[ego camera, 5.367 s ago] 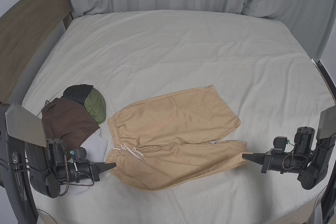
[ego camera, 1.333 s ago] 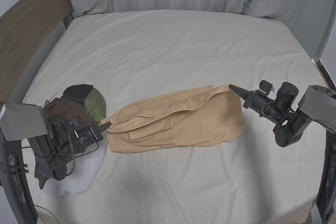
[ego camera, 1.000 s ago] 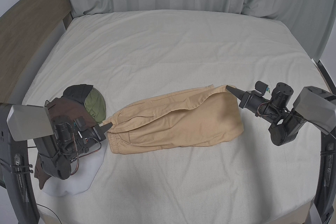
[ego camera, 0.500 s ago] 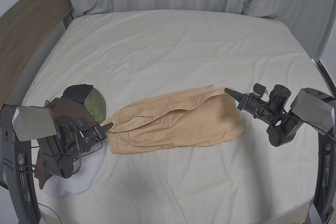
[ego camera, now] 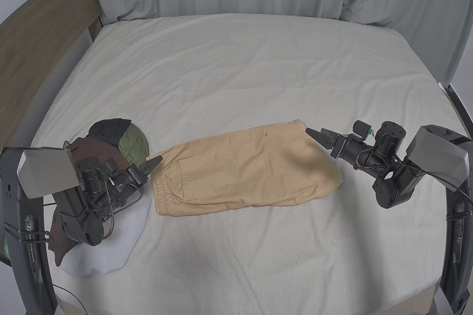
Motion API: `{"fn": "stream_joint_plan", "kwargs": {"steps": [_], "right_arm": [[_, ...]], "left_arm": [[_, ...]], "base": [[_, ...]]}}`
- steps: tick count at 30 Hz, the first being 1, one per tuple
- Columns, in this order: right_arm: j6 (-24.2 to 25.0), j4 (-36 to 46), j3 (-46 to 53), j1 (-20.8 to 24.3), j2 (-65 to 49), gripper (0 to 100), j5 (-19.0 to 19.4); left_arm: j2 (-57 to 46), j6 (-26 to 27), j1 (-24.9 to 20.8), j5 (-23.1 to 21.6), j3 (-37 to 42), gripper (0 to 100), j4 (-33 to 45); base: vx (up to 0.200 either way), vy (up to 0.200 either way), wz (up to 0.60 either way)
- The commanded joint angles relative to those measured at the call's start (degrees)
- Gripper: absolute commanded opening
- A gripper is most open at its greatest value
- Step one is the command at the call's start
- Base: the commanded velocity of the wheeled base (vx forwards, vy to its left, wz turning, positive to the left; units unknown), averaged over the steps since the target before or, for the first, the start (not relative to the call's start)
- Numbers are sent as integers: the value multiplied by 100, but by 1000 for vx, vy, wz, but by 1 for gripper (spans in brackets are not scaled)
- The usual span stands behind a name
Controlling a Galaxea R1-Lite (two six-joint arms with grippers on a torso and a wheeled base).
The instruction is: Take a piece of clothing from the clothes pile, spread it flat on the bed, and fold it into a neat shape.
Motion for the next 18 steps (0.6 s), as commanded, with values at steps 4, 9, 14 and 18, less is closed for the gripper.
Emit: {"fn": "stream_joint_plan", "kwargs": {"steps": [4, 9, 14, 18], "right_arm": [[-94, -1, 263, 123, -62, 100, -23], [-129, -45, 438, 228, -62, 100, -32], [-146, -72, 605, 246, -62, 100, -32], [-173, -80, 860, 342, -71, 100, -234]], "left_arm": [[-25, -26, 91, 45, -101, 100, -12], [-95, -18, 74, 54, -66, 100, -12], [-332, -44, 56, 54, -13, 100, -12], [-728, -185, 30, 1, 119, 100, -12]], "base": [[0, 0, 0], [0, 0, 0], [0, 0, 0], [0, 0, 0]]}}
